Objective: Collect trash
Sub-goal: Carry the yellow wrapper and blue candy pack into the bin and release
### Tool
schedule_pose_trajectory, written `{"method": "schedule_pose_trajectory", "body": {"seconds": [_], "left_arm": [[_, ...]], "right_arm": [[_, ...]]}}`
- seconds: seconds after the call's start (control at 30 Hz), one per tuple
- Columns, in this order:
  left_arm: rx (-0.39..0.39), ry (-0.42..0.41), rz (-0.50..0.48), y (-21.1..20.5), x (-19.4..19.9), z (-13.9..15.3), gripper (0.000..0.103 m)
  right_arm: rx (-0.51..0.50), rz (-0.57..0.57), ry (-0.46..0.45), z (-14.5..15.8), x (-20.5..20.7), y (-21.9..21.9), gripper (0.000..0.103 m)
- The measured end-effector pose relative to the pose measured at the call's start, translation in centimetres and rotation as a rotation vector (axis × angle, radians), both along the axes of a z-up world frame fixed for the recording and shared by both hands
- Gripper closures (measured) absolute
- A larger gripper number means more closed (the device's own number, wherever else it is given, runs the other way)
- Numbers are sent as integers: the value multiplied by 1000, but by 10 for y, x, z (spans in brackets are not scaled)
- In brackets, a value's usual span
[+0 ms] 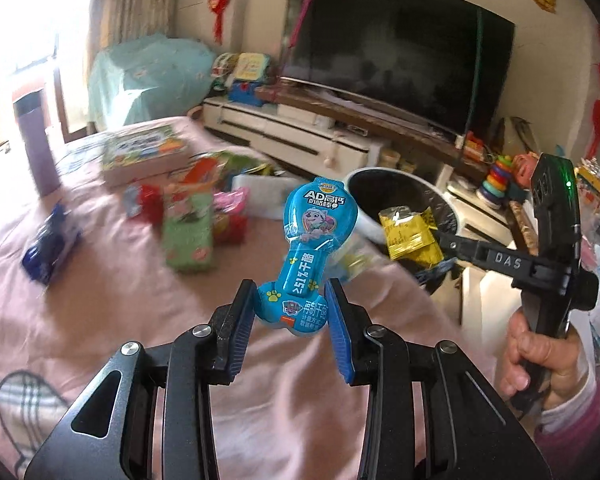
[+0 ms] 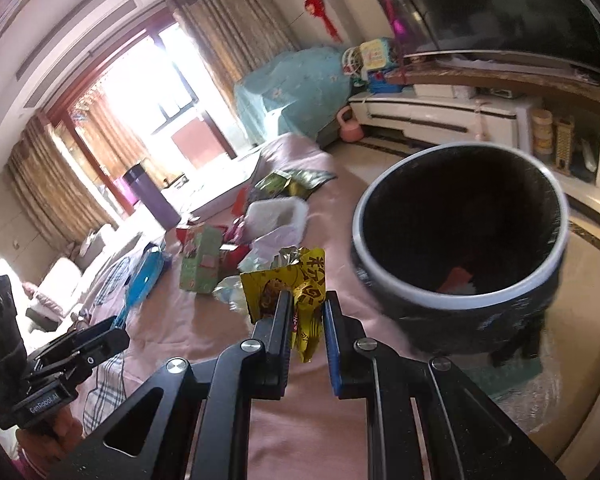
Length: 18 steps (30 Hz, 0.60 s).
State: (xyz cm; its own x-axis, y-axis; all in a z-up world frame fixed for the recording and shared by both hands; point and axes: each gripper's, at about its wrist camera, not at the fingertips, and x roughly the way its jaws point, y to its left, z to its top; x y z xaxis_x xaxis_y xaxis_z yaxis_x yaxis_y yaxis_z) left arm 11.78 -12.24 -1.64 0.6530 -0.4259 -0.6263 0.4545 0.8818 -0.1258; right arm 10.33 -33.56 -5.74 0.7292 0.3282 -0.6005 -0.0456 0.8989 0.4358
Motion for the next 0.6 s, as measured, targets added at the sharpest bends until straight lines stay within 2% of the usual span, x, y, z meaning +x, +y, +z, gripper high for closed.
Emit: {"method": "schedule_pose_trajectory", "body": {"seconds": [0.33, 0.6], "left_arm": [[48, 7, -124, -83, 14, -1, 69], [98, 16, -176, -129, 32, -3, 69]], "right_arm": [[2, -127, 3, 4, -8, -65, 88], [-25, -165, 10, 4, 1, -98, 88]]}}
